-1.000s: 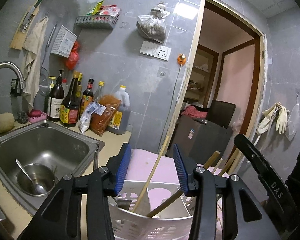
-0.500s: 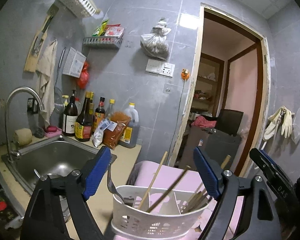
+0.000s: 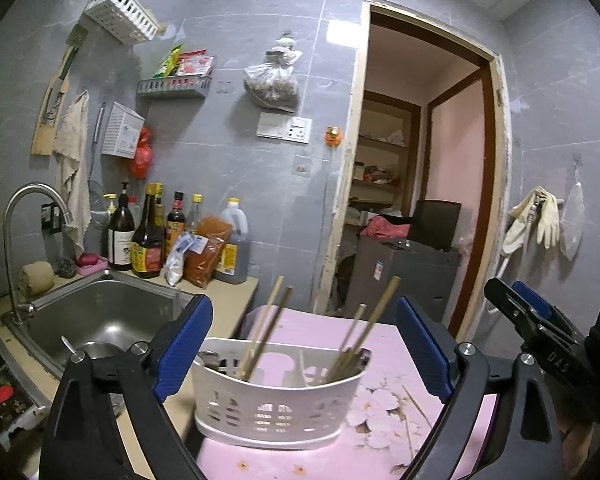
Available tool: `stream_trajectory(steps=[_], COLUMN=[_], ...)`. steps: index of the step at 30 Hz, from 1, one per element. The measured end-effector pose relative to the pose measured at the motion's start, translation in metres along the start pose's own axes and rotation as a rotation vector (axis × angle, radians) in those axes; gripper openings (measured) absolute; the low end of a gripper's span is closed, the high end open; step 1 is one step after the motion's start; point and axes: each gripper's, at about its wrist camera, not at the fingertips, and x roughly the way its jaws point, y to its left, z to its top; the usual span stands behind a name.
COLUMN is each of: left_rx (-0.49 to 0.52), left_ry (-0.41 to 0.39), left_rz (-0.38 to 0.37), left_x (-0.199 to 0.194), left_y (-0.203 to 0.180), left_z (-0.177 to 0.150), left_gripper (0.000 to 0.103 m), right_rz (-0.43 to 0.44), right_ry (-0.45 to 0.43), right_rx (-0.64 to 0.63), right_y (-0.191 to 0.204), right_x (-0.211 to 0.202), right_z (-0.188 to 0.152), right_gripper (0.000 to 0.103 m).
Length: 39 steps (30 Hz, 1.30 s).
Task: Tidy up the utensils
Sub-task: 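Move both open tools back from the basket to the remaining wooden chopsticks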
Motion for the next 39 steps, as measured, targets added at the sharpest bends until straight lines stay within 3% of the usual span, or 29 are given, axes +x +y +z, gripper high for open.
stream_trajectory(steps=[10,19,24,33,39], left_rx=[0.039,0.043,0.053,0.090,0.130], left_ry=[-0.002,0.082,0.180,0.452,0.603], left_rz=[-0.073,-0.143,-0.185,-0.248,-0.266], left_x=[-0.007,0.006,0.024,0.070,0.094], left_y=[-0.032,-0.055,-0.065,-0.081,-0.090], left_z=[0.002,-0.020,-0.043,-0.092,-0.119], left_gripper=[0.091,0.091,0.091,0.090,0.090], right_rz=[-0.053,-0.121,-0.153,-0.151,-0.123], right_ry=[0.010,0.069,0.141,0.337,0.484], right_rx=[-0.010,-0.032,-0.035,-0.030,-0.008], right_y=[-0.021,-0.046,-0.064,-0.090,-0.103], right_x=[-0.019,-0.035,-0.036,-0.023,-0.010], right_z=[0.000,-0.014,-0.029,-0.063,-0.089], right_gripper=[0.097,0.100,0.100,0.099,0.088])
